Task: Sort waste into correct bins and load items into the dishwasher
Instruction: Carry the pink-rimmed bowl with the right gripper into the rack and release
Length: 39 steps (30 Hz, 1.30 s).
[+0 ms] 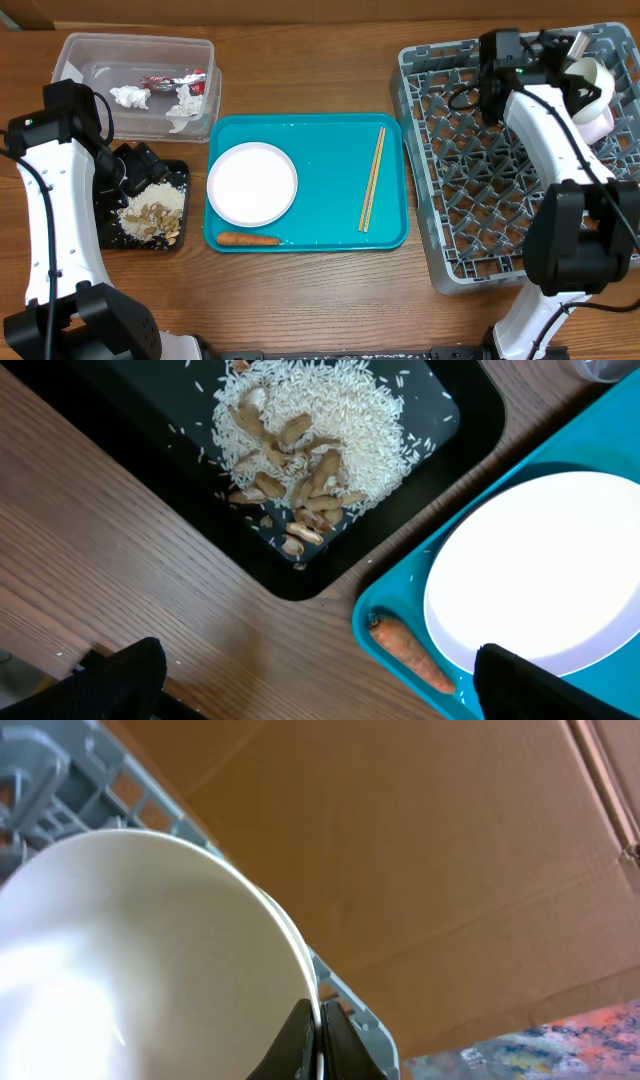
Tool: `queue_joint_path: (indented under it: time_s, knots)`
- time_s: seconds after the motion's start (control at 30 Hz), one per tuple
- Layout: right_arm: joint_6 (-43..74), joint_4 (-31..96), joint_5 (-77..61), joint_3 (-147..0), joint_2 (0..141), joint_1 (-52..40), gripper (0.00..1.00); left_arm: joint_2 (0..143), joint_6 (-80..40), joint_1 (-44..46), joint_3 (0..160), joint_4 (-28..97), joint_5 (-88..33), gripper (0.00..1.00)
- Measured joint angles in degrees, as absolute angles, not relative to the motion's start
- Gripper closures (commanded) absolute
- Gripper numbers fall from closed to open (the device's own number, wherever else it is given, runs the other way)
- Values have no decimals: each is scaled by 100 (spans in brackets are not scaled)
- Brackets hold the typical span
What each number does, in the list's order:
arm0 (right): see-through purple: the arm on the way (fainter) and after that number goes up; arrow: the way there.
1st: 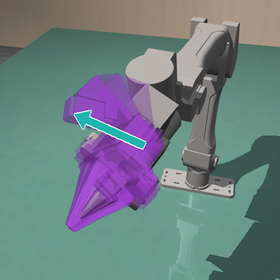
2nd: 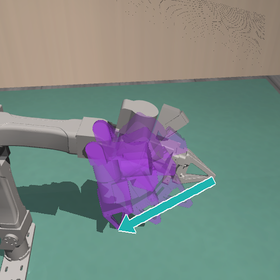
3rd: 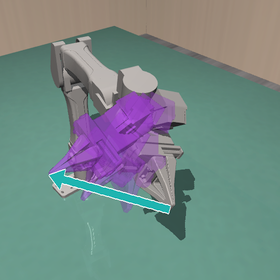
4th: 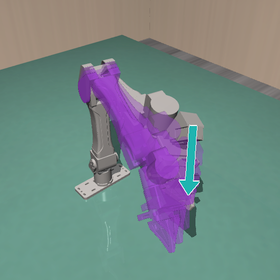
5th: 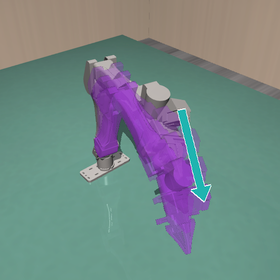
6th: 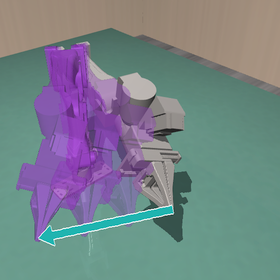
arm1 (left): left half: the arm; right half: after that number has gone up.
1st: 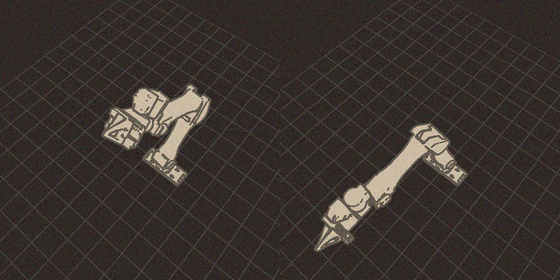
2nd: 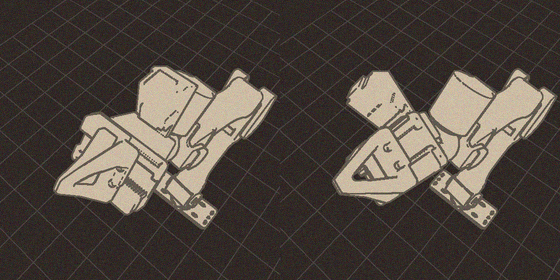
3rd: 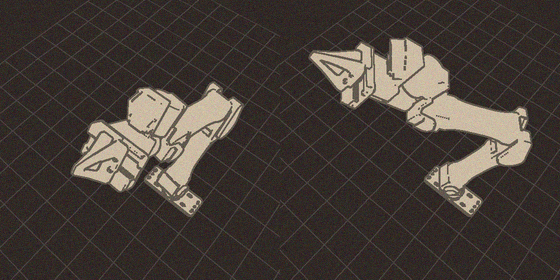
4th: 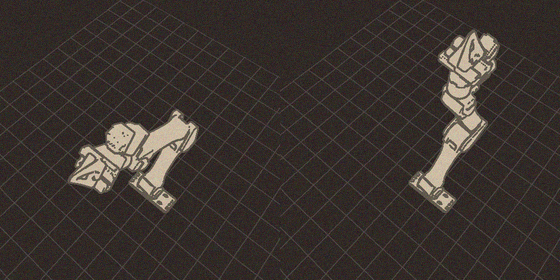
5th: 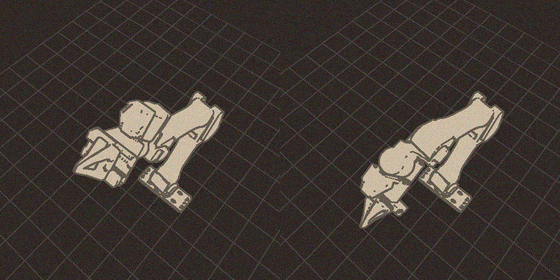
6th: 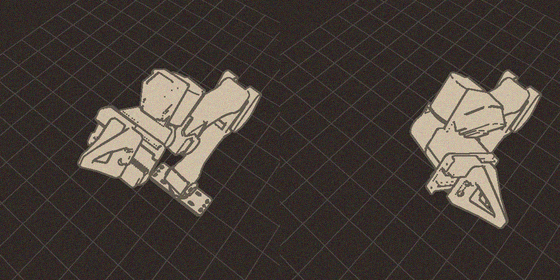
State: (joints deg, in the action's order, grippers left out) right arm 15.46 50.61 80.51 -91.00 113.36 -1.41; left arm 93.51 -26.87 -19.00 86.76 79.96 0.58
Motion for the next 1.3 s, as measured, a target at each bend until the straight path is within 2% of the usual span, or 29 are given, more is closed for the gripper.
queue_joint_path:
  time_s: [0.57,0.9,1.2,1.3]
  knots:
    - [1802,5172,8403,-8399,11461,-318,96,9351,-2687,-1900,8676,7968,60,0]
    - [2565,6254,8436,-8381,11461,-679,96,9351,-2687,-1900,8676,7966,56,0]
    - [3726,7465,7776,-8370,11461,-690,85,9351,-2687,-1900,8676,7964,58,0]
    - [3999,7553,7559,-8366,11461,-729,70,9351,-2687,-1900,8676,7964,58,0]
